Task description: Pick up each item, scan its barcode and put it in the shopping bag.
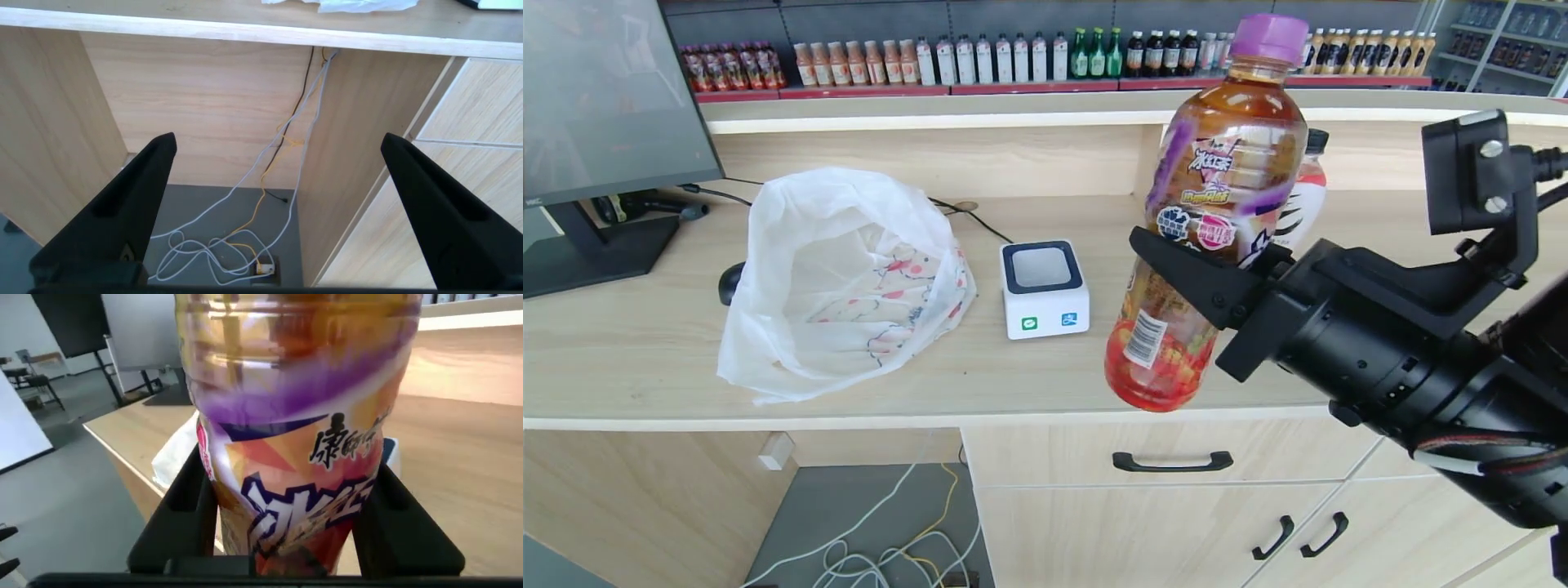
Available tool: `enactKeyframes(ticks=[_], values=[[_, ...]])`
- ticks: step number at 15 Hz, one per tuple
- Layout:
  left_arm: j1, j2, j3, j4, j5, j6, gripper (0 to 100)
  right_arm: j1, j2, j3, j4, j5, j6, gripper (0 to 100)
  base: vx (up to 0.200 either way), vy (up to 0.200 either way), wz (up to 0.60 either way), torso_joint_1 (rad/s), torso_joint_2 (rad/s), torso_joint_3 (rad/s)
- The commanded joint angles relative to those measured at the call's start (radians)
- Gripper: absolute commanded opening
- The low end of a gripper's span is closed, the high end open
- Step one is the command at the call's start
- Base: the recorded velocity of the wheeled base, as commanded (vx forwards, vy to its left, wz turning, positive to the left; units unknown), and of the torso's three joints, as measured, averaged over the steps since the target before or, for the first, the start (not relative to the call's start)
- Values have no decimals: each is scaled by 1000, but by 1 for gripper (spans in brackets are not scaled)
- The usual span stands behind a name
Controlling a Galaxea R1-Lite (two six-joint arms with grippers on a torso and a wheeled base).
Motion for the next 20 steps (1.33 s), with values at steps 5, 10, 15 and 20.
enactKeyframes(ticks=[5, 10, 15, 20], values=[[-1, 0, 0, 0, 0, 1, 100, -15, -4, 63, -9, -90, -164, 0, 0, 0, 0, 0, 0, 0], [0, 0, 0, 0, 0, 0, 100, -35, 31, 18, -32, -223, -199, 0, 0, 0, 0, 0, 0, 0], [0, 0, 0, 0, -1, 0, 100, -35, 117, -123, -144, -364, -359, 0, 0, 0, 0, 0, 0, 0], [0, 0, 0, 0, 0, 0, 100, -34, 119, -179, -166, -369, -413, 0, 0, 0, 0, 0, 0, 0]])
